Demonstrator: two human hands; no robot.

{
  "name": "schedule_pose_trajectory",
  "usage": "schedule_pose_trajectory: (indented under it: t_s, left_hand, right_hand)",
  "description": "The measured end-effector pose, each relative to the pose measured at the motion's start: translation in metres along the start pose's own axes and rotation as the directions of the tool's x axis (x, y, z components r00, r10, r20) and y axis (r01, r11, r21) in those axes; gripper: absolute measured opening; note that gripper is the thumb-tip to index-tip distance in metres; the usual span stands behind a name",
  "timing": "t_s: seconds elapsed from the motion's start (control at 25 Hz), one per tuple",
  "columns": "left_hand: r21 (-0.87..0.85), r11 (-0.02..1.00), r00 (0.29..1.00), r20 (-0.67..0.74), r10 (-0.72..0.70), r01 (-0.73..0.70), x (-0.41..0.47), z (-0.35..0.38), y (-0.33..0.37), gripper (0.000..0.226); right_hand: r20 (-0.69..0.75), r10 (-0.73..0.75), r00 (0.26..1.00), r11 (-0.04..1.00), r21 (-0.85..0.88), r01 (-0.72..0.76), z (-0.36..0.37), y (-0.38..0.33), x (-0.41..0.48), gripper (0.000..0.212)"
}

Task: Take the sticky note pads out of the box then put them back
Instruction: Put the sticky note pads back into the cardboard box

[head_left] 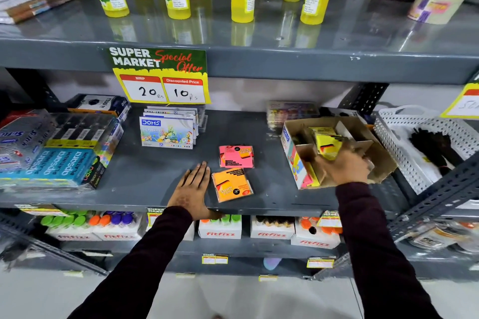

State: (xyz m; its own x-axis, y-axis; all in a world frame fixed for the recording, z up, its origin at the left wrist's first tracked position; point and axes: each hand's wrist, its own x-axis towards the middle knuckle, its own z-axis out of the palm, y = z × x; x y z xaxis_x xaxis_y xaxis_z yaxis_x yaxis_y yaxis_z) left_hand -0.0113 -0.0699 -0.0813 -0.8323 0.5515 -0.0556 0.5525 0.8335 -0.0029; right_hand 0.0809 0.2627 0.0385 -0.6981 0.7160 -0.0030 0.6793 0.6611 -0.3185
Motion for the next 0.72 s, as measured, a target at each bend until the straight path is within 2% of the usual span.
schedule_pose_trajectory:
  t_s: [0.08,0.28,0.4,0.72]
  left_hand:
    - [0.011,1.0,1.0,0.002,-0.005,0.005,0.0,0.001,-0.001,0.132]
    - [0.0,1.0,1.0,0.018,-0.008,0.008,0.001,-0.002,0.001,0.133]
    - [0.001,1.0,1.0,0.018,-0.011,0.011,0.001,-0.002,0.001,0.133]
    - [-0.007,1.0,1.0,0.017,-0.008,0.008,0.001,-0.002,0.0,0.132]
  right_hand:
    - [0.069,0.05,0.996,0.994,0.089,-0.056,0.001,0.023,0.016,0.07]
    - [0.213,0.01,0.977,0.966,0.252,-0.064,0.018,0.033,0.037,0.065]
    - [0.247,0.045,0.968,0.968,0.23,-0.104,0.025,0.033,0.043,0.071]
    - [0.326,0.043,0.945,0.98,0.172,-0.104,0.03,0.027,0.044,0.067]
